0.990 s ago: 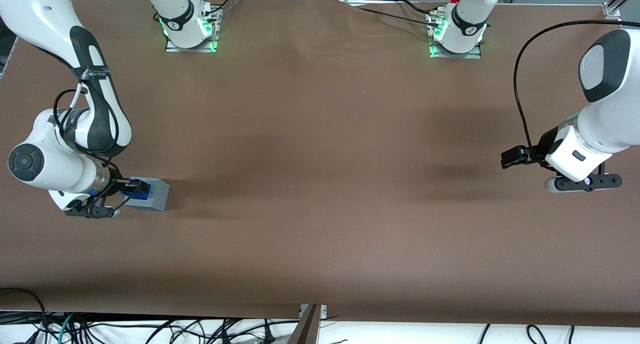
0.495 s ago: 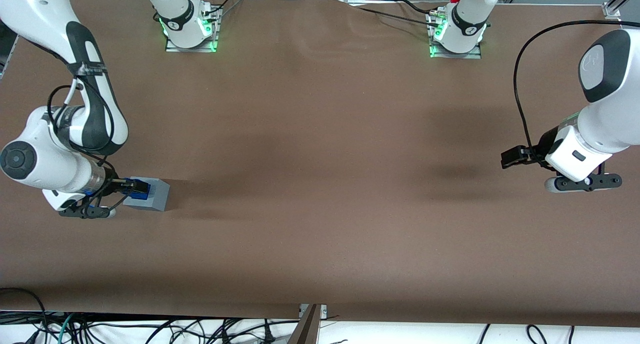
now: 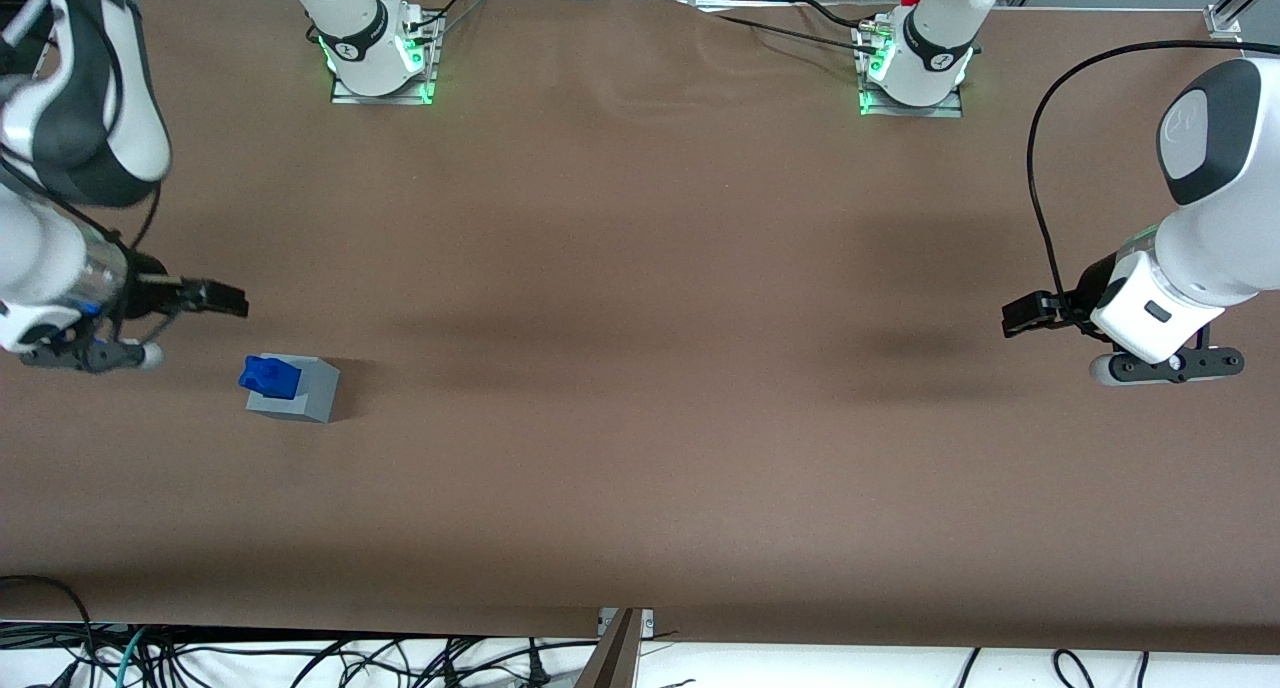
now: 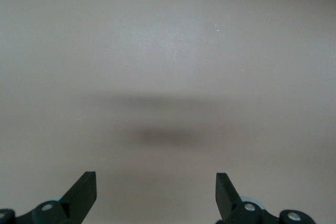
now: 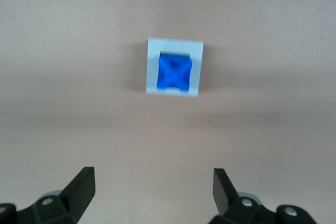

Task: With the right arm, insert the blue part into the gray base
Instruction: 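Open the right gripper and withdraw it from the blue part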

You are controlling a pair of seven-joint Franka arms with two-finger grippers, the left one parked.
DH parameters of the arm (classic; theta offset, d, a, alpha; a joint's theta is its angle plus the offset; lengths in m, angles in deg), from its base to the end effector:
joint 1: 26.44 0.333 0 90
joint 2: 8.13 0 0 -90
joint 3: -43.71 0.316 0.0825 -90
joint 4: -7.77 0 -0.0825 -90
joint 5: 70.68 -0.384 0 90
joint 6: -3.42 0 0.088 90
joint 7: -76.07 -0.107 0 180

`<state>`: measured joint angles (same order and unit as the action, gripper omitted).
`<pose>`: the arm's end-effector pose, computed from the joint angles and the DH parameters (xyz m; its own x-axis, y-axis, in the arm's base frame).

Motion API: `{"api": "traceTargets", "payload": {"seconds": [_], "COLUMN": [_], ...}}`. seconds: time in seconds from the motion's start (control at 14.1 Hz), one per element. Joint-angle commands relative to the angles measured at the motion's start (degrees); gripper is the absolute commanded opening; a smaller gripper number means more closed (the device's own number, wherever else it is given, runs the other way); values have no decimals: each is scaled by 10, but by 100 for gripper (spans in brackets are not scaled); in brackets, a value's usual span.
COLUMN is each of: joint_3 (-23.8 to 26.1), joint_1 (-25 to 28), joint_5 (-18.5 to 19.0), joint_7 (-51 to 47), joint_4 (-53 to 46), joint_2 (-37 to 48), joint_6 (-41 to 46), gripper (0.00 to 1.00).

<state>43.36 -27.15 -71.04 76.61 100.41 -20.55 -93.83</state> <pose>0.6133 -0.0105 0.4858 0.9907 -0.0097 -0.1358 -0.0107 -0.9999 -0.0060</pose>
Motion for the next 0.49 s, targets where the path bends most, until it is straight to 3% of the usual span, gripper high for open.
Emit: {"api": "traceTargets", "payload": {"seconds": [0.0,0.14,0.42], "joint_3": [4,4,4], "joint_1": [-2,-2,-10], "joint_5": [-7,-6,-6], "joint_7": [16,19,10], "joint_4": [-48,-66,52], "joint_2": [19,24,156], "joint_6": [53,58,8], "gripper": [99,99,99]}}
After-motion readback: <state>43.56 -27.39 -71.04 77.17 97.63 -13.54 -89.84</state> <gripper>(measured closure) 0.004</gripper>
